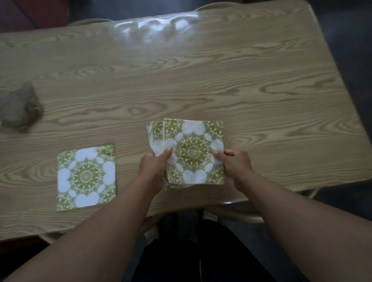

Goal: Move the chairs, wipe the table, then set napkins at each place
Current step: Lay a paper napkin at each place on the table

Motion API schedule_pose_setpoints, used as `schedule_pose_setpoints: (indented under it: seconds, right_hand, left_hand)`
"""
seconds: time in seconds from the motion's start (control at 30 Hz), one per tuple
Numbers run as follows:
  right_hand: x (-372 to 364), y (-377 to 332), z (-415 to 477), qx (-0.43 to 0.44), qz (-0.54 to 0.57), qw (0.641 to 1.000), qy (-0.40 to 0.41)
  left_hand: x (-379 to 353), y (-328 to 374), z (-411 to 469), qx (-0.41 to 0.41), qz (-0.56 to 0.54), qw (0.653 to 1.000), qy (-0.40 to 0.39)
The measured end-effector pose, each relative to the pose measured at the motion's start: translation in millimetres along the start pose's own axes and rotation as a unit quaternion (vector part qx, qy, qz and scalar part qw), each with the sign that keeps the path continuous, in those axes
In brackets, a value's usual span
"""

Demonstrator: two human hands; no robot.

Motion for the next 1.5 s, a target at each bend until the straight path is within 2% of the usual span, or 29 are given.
schedule_pose_setpoints:
  seconds: [0.17,0.43,0.6,0.8,0.93,1.07,1.27,1.5]
  right_hand:
    - [37.6,7.5,4.6,-0.003,-0.004,0.999,0.044]
    - [70.9,18.0,-1.6,-0.041,0.051,0.993,0.097]
    - [89.8,26.4,2.7,-0.054,0.032,0.99,0.127]
    - [116.2,37.2,6.8,-0.058,-0.012,0.982,0.179]
    - [119.2,45.8,10.4,-0.078,0.006,0.985,0.151]
    - [126.8,44.4,12.8,-0.059,-0.032,0.987,0.144]
    - [149.9,38.2,17.9,-0.017,-0.126,0.981,0.144]
    - [195.0,41.3,35.1,-0.012,-0.16,0.975,0.154]
  left_hand:
    - [-29.8,-15.2,-4.7,0.007,0.006,1.0,-0.021]
    - [-67.4,-34.4,4.4,0.048,0.047,0.996,-0.059]
    - [-76.9,-40.4,7.7,0.055,0.054,0.994,-0.076]
    - [-79.3,-45.4,12.3,0.058,0.066,0.995,-0.042]
    - [-79.8,-47.9,12.7,0.059,0.08,0.995,-0.033]
    - [-82.4,-51.1,11.7,0.066,0.079,0.994,-0.032]
    - [-91.2,-55.9,6.6,0.028,0.116,0.993,0.017]
    - [-108.9,-40.0,-16.4,-0.114,0.071,0.981,0.143]
Point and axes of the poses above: each hand's wrist, its own z-axis towards the middle knuckle, its own x-axis out of the back of the hand, y = z × x, the point moved 8 cm from there along z, towards the middle knuckle, and after that the axes turned 10 degrees about -z, right-handed, at the moved point
